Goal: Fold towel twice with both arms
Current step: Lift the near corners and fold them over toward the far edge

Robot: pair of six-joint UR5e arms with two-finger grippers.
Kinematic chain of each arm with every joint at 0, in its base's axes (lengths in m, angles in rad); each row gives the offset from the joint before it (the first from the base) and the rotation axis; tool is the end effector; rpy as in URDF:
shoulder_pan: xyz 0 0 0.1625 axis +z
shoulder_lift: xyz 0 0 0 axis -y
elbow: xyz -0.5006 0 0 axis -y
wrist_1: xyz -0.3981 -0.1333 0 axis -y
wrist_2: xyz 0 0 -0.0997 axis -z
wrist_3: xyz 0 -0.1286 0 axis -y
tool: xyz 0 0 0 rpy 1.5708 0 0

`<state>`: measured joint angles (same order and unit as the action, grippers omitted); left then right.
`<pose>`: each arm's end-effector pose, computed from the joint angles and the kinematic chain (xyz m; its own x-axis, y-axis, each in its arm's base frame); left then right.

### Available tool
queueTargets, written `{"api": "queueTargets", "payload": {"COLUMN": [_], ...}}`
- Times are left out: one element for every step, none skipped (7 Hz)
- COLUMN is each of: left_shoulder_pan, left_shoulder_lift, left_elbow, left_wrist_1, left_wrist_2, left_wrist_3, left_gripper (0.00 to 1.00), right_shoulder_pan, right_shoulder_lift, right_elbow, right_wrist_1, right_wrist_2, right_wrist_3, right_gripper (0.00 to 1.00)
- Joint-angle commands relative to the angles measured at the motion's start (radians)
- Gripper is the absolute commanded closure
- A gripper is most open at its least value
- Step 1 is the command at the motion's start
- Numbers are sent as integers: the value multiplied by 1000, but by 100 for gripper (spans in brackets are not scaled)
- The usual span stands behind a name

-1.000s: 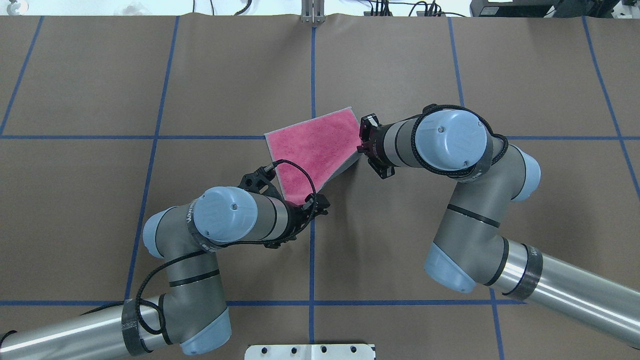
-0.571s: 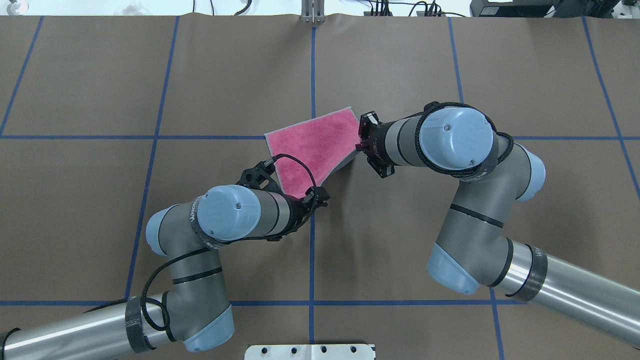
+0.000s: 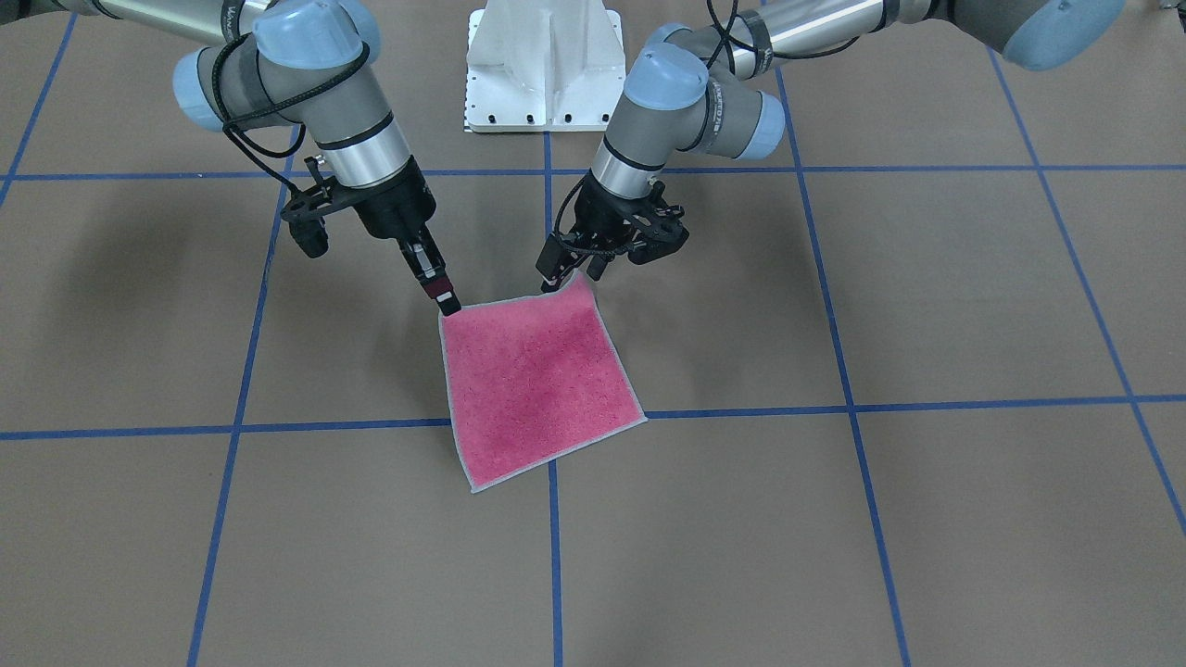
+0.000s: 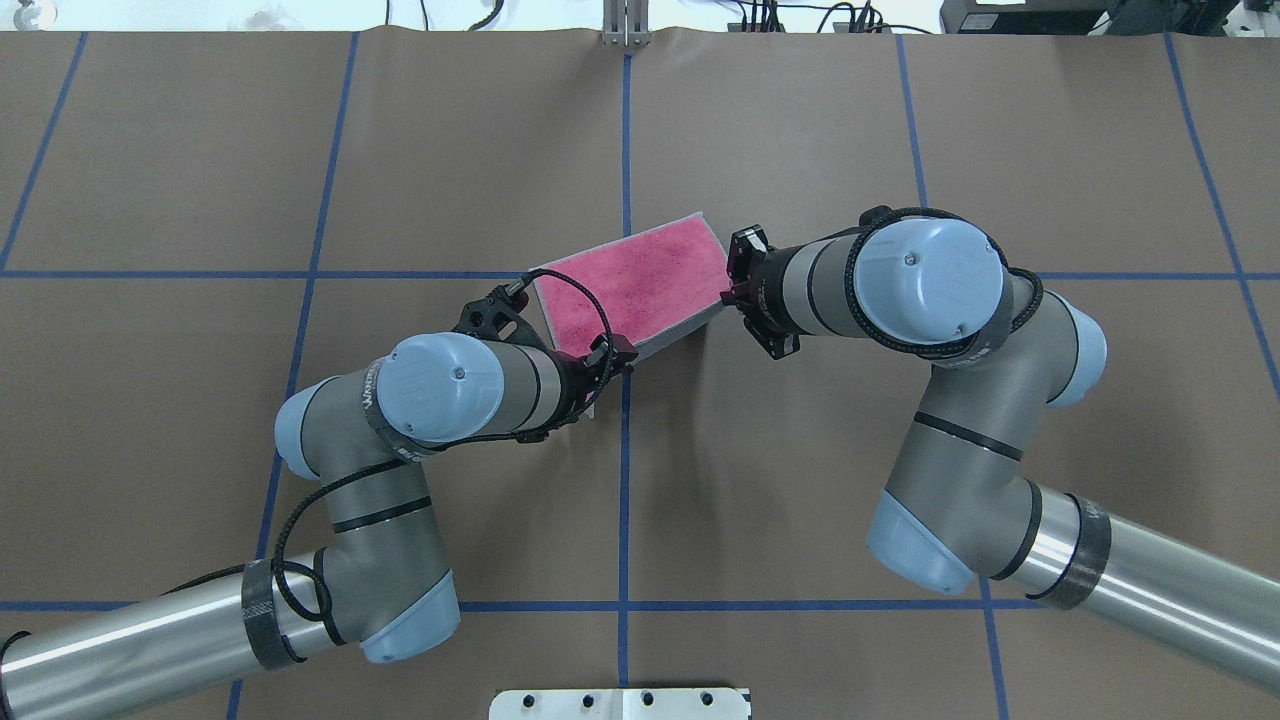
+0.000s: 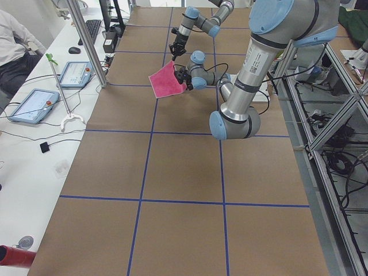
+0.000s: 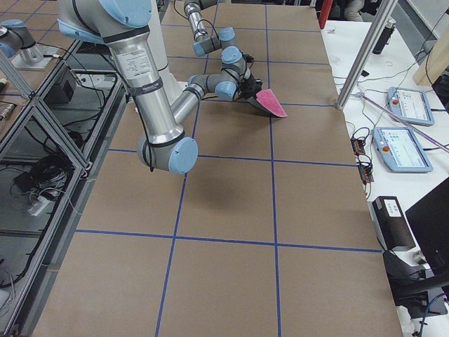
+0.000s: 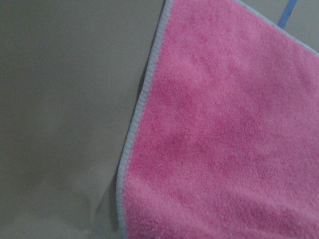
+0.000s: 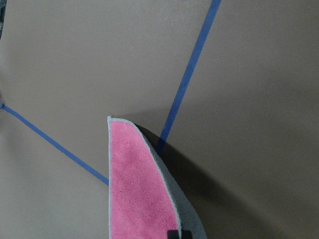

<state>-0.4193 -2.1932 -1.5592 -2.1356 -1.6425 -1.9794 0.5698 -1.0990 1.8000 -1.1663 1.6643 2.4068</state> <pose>0.6571 -0.4287 0.2983 0.1853 -0.5165 -0.8360 0.4569 0.7985 -0.3920 -0.5163 -0.4748 0.3200 -0.0931 0.8177 0.5681 -0.5933 0.4126 -0.6912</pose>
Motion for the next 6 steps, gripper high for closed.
{"api": "queueTargets", "payload": {"left_shoulder_pan": [-10,-12,-12,-12,-12,-12], "left_shoulder_lift": [7,12,27,32,32,32], "left_elbow": [-4,-7,-25,-31,-32,-33], "left_wrist_1": [0,-1,-4,-7,-12,-15], "left_wrist_2": [0,-2,-5,-2,-2,-2], "left_wrist_3": [2,2,2,2,2,2], "left_gripper": [16,16,16,16,20,21], "right_shoulder_pan": [-1,-2,-4,-4,-4,-4], "right_shoulder_lift": [-7,-7,-13,-18,-18,-18], "right_elbow": [-2,-5,-4,-1,-2,-1], "right_wrist_1": [1,1,1,4,4,4], "right_wrist_2": [0,0,0,0,0,0], "right_wrist_3": [0,0,0,0,0,0], "right_gripper": [100,100,100,100,100,100]}}
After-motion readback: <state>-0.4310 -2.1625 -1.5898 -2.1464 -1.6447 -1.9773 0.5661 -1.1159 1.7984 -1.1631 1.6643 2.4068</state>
